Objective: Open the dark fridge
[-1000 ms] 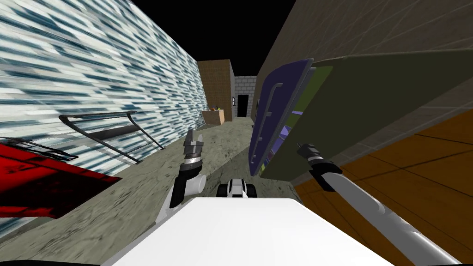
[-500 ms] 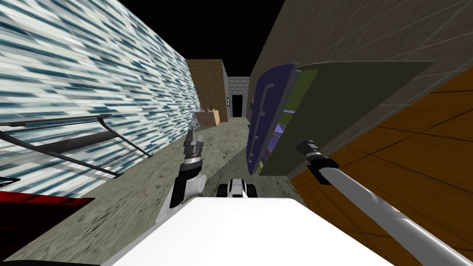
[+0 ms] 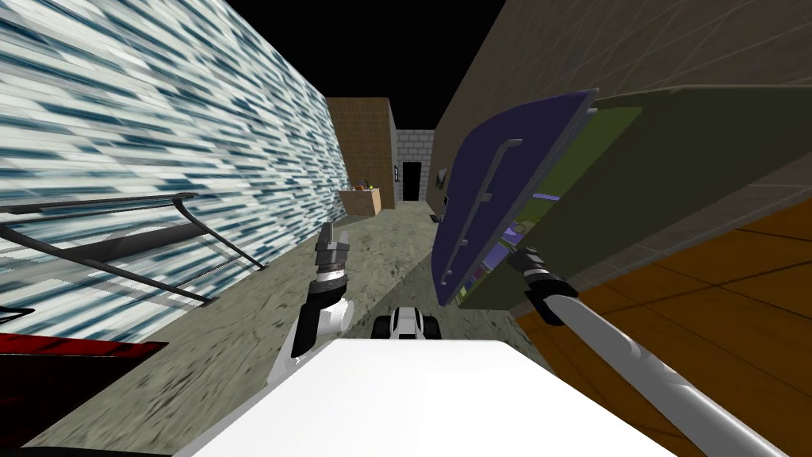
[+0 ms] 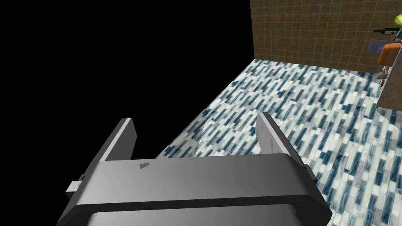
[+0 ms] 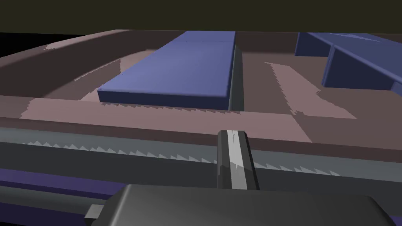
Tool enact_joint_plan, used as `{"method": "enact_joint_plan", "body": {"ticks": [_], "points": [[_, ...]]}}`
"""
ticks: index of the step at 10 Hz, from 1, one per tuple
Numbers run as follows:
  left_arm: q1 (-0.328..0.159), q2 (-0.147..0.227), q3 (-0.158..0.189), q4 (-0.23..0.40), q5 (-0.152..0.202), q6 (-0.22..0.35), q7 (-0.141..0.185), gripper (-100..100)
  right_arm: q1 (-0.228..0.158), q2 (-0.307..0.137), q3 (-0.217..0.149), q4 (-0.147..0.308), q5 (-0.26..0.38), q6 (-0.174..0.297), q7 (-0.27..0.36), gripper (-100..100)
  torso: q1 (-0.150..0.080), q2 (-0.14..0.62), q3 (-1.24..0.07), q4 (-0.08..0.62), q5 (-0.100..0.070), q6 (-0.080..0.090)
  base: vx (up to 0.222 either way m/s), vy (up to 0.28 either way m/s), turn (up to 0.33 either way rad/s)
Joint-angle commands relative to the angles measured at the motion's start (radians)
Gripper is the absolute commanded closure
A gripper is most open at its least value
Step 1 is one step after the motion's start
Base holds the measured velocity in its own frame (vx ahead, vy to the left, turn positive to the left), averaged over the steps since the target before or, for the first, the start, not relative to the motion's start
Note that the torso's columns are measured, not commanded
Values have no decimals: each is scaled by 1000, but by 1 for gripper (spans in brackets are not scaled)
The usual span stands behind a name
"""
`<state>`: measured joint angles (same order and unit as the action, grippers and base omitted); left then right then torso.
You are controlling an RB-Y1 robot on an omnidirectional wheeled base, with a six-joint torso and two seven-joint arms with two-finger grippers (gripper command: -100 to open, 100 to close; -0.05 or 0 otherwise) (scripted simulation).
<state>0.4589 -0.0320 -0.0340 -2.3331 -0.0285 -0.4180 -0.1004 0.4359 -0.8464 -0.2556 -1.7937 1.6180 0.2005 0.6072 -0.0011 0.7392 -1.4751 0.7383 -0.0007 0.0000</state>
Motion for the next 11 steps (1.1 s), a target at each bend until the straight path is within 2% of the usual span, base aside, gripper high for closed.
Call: {"method": "enact_joint_plan", "body": {"ticks": [1,4,9,11], "points": [[0,0,0,0,0,0,0,0,13,24,22,18,6,18,3,100,-1,1,0,0,0,0,120,252,36],[0,0,0,0,0,0,0,0,21,41,36,29,9,29,6,100,2,-5,-3,-3,-1,-4,91,248,17],[0,0,0,0,0,0,0,0,45,93,78,63,16,62,15,100,-7,-8,-5,-4,-3,-3,95,255,34],[0,0,0,0,0,0,0,0,45,93,78,63,16,62,15,100,-1,-3,-2,-1,0,-1,72,206,12]]}}
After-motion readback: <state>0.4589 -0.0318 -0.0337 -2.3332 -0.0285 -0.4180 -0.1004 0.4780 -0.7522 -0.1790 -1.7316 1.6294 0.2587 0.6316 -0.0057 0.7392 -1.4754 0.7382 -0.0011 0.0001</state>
